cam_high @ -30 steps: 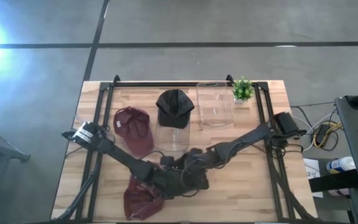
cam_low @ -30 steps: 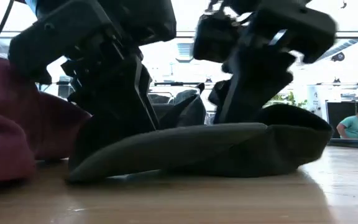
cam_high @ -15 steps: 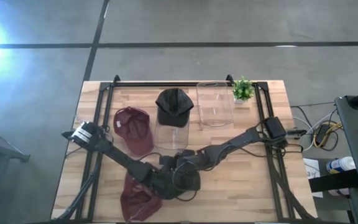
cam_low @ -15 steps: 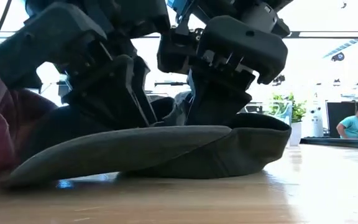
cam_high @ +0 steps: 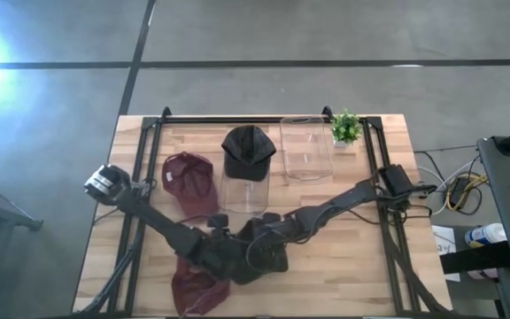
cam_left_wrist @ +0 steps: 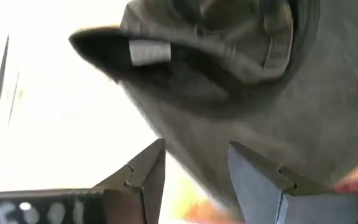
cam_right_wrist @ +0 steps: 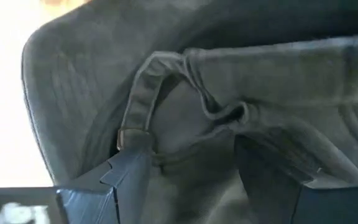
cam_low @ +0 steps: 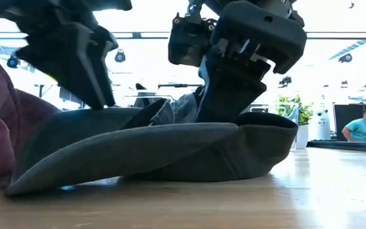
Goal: Pick & Place hat
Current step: Put the black cap into the left transparent bin
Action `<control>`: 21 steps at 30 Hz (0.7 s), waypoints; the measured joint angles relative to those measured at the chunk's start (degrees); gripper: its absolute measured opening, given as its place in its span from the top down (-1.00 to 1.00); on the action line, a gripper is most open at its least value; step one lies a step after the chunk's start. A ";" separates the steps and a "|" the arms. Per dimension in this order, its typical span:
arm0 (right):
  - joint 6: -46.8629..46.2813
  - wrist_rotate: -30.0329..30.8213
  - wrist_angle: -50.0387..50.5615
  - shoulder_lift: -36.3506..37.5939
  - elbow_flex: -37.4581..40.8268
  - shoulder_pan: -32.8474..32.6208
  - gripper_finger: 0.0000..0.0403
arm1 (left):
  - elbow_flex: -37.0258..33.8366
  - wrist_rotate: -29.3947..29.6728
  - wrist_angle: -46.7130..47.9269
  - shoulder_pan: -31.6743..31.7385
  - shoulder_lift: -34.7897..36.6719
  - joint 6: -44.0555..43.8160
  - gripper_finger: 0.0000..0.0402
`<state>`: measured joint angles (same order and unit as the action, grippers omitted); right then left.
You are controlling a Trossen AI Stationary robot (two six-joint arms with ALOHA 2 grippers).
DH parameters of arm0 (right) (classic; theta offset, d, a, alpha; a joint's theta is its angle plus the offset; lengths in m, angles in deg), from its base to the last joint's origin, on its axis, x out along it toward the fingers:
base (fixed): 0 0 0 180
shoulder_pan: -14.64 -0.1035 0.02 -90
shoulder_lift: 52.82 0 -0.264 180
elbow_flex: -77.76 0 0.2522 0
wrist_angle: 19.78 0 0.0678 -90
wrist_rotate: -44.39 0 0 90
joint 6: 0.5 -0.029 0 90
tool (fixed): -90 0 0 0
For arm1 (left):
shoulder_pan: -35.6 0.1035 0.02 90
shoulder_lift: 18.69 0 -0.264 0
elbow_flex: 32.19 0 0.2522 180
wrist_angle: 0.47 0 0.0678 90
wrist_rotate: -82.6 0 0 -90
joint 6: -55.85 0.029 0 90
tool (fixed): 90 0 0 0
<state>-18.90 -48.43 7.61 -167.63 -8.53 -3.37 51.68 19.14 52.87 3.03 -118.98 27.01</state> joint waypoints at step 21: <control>-4.79 5.85 -7.47 3.74 6.20 -2.39 -0.11 | -5.36 0.91 5.68 -3.55 2.40 -9.67 0.17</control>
<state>-23.69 -42.57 0.14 -163.89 -2.34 -5.75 46.31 20.06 58.55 -0.52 -116.58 17.34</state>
